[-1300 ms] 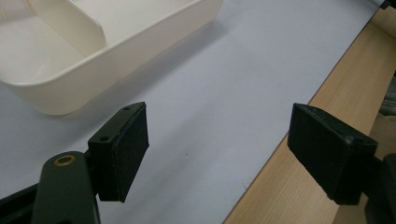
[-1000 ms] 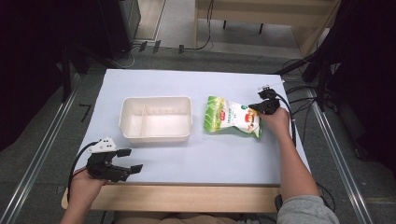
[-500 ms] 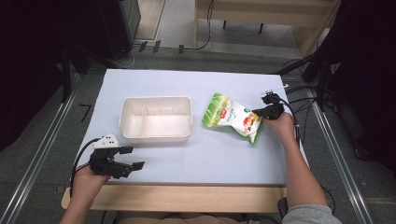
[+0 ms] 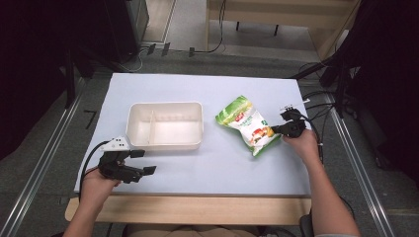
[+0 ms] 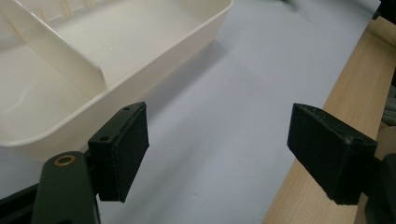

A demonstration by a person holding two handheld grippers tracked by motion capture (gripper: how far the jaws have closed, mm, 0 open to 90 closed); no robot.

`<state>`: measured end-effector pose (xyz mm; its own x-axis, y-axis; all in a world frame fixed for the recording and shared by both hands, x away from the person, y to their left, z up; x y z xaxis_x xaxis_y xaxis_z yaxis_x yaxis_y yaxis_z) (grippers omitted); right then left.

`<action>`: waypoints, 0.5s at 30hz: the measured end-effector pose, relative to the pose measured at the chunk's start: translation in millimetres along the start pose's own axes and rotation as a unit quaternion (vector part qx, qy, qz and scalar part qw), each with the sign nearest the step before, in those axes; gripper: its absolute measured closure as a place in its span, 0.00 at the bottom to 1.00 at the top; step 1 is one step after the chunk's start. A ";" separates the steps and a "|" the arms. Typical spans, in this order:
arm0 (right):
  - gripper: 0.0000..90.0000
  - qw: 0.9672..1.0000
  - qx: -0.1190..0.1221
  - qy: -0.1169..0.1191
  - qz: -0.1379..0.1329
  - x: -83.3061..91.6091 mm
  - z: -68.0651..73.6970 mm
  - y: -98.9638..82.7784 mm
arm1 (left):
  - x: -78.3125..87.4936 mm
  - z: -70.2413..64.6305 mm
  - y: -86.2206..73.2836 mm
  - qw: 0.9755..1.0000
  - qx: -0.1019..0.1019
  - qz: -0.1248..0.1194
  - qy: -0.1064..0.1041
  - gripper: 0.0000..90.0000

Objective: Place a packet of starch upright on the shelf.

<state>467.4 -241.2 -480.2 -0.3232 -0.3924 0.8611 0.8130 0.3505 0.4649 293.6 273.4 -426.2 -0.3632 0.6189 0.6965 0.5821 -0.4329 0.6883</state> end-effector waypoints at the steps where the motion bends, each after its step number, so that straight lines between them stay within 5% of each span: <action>1: 1.00 1.000 -0.001 0.000 0.004 1.8 2.2 -3.1 | -0.9 0.3 0.9 1.000 -0.001 -0.001 -0.002 0.24; 15: 1.00 1.000 0.000 0.019 0.017 12.7 27.4 -28.6 | -10.4 0.0 11.1 1.000 -0.015 0.002 -0.016 0.24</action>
<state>426.8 -232.8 -476.9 -0.2779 -0.4119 0.8679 0.8230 0.3638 0.4362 303.8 262.1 -425.7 -0.3376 0.6380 0.6921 0.5617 -0.4535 0.6920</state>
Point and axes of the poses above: each handheld gripper's, and its own axes: x roughly backward along the jaws, y roughly out of its top, z roughly to its left, the point moved 2 cm from there along -x, roughly forward along the jaws, and after that the axes turned 4 degrees about z, right-handed, at the moved point
